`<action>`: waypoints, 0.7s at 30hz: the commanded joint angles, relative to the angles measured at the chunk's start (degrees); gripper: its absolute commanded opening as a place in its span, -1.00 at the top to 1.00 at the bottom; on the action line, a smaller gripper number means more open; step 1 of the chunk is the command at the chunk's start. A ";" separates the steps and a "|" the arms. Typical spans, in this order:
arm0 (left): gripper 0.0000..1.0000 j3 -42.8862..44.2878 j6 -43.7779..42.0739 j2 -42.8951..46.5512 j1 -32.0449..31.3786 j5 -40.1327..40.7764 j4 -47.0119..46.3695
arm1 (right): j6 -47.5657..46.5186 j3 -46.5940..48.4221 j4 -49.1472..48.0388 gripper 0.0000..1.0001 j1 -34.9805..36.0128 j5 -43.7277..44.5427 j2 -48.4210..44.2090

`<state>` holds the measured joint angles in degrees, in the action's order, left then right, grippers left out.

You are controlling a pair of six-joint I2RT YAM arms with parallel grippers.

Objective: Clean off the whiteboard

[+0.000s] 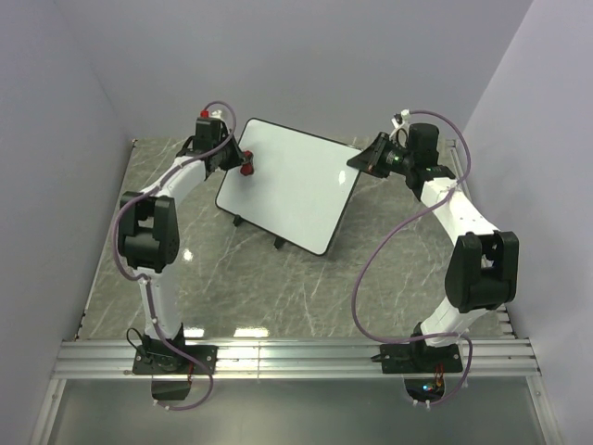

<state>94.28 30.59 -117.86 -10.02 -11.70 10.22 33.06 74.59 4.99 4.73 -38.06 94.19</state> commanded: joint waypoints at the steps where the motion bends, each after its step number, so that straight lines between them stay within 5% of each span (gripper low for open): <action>1: 0.99 -2.00 -1.50 4.56 -2.81 0.09 7.09 | -6.95 0.65 0.01 1.00 -0.34 5.72 -0.59; 7: 0.99 -1.11 1.92 13.35 -2.90 5.28 9.99 | -9.15 -0.84 -1.12 1.00 -0.34 6.68 0.11; 21: 0.99 -14.03 4.83 32.34 -6.50 17.67 15.62 | -9.24 -6.12 -12.37 1.00 -0.43 8.36 2.40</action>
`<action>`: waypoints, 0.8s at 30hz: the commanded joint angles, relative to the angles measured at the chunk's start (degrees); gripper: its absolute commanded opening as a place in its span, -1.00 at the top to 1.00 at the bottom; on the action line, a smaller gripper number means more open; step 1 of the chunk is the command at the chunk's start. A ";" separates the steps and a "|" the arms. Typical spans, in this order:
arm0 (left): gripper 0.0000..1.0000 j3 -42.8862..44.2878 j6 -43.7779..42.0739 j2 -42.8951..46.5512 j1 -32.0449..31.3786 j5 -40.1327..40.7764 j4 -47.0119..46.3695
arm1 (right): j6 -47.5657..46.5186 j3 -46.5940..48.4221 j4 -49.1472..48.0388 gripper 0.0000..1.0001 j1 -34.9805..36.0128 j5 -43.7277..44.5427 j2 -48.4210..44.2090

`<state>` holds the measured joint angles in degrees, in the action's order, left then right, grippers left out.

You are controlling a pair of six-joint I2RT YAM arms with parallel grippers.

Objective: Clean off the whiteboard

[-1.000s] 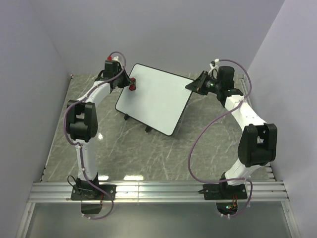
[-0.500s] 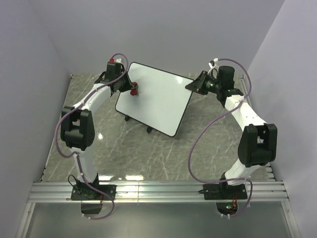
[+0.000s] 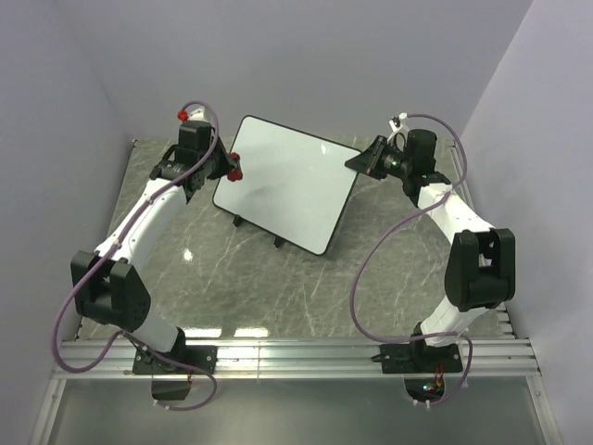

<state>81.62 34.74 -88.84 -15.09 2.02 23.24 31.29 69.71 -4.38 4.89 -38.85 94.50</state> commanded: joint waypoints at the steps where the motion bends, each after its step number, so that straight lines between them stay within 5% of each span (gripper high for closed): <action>1: 0.99 -1.82 0.77 4.02 -1.95 5.61 3.90 | -7.82 -1.33 -3.52 1.00 -0.67 9.23 2.35; 12: 0.99 -5.24 3.14 12.28 -6.09 13.18 9.45 | -13.36 6.66 0.60 1.00 -1.19 10.64 0.78; 24: 0.99 -9.81 4.98 17.73 -10.83 17.93 14.11 | -13.54 7.54 -5.46 1.00 -1.19 9.15 -1.25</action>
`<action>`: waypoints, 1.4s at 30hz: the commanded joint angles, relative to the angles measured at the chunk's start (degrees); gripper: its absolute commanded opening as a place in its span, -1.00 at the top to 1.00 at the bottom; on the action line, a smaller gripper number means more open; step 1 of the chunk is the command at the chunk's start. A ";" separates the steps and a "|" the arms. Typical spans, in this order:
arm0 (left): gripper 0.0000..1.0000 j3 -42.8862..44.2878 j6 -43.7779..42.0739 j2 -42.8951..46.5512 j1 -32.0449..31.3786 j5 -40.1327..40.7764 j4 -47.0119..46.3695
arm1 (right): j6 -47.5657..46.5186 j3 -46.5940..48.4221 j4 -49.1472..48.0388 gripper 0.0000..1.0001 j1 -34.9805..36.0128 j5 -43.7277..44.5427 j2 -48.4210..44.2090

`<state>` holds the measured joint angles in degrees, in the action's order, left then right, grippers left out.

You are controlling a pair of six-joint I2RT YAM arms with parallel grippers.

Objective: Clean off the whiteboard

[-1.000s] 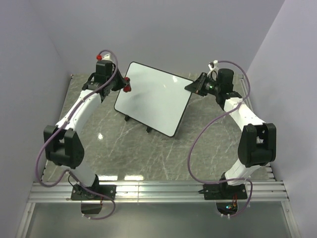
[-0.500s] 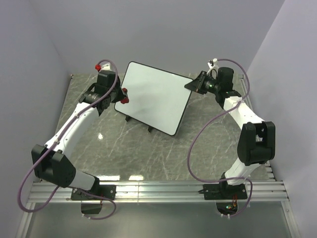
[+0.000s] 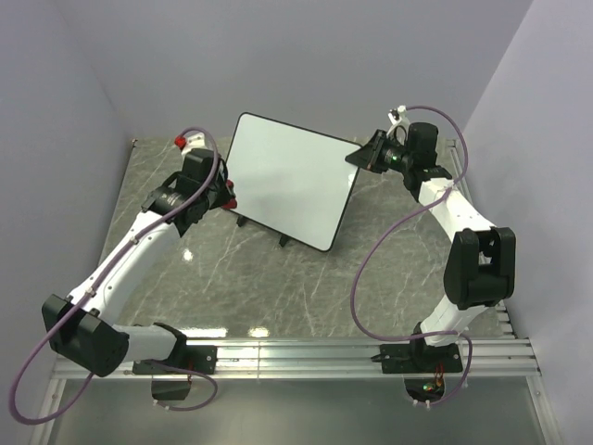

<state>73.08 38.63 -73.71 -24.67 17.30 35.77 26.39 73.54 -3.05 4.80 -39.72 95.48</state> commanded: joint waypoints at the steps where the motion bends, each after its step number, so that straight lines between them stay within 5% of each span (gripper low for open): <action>1: 0.99 -1.45 1.44 3.22 -1.70 3.35 2.28 | -8.73 4.94 -6.45 1.00 -1.11 9.58 -2.58; 10: 0.99 -3.38 3.47 7.00 -3.90 6.25 4.92 | -13.11 4.69 -7.84 1.00 -0.84 8.35 -5.66; 29: 0.99 -7.16 8.83 15.00 -8.64 11.35 11.95 | -7.06 -29.66 -28.84 1.00 4.17 13.27 -15.59; 42: 0.99 -10.15 13.84 20.27 -12.07 14.51 17.40 | -3.54 -37.85 -37.03 1.00 4.25 15.99 -15.85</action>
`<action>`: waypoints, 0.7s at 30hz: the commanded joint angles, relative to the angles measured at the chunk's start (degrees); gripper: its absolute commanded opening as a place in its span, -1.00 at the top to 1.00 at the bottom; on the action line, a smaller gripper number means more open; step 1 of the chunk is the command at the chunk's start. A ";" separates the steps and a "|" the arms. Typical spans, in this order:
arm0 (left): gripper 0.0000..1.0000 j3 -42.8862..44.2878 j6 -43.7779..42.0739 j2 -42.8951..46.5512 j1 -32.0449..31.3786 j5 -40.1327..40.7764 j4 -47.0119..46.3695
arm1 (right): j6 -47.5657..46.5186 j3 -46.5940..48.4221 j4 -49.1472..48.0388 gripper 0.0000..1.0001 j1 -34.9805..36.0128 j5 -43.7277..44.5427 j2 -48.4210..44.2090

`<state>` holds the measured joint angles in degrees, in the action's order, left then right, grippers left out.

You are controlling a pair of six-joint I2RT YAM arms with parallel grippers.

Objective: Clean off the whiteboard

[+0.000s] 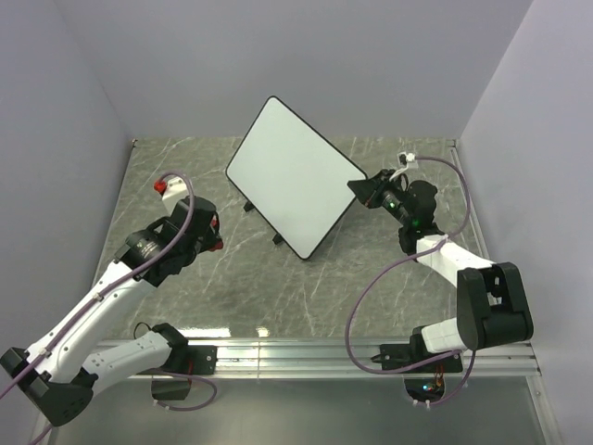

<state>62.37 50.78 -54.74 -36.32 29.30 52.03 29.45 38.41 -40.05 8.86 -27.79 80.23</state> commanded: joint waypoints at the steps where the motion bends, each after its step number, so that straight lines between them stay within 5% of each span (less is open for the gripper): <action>1: 0.99 0.73 1.77 1.48 -0.51 2.69 1.67 | -6.51 -3.77 0.50 1.00 0.28 4.67 -0.94; 4: 0.99 1.35 1.77 1.74 -0.60 3.22 2.37 | -6.86 -4.66 2.60 0.92 0.28 6.43 -2.70; 7: 1.00 1.79 1.95 1.83 -0.60 3.48 2.55 | -7.39 -4.93 4.71 0.32 0.28 7.84 -4.55; 8: 0.99 1.88 2.04 1.74 -0.60 3.57 2.46 | -7.74 -4.75 5.42 -0.12 0.19 8.27 -4.90; 11: 0.99 1.62 2.04 1.39 -0.69 3.13 2.02 | -8.36 -3.26 8.84 -0.97 0.10 8.72 -6.04; 21: 0.99 -3.30 -0.86 -3.09 -0.60 1.38 -5.87 | -9.06 9.38 31.93 -0.99 -0.16 14.86 -18.87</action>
<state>60.77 51.59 -56.25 -36.75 31.24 51.53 21.34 41.63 -15.46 8.97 -16.71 67.16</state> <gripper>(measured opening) 0.060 0.994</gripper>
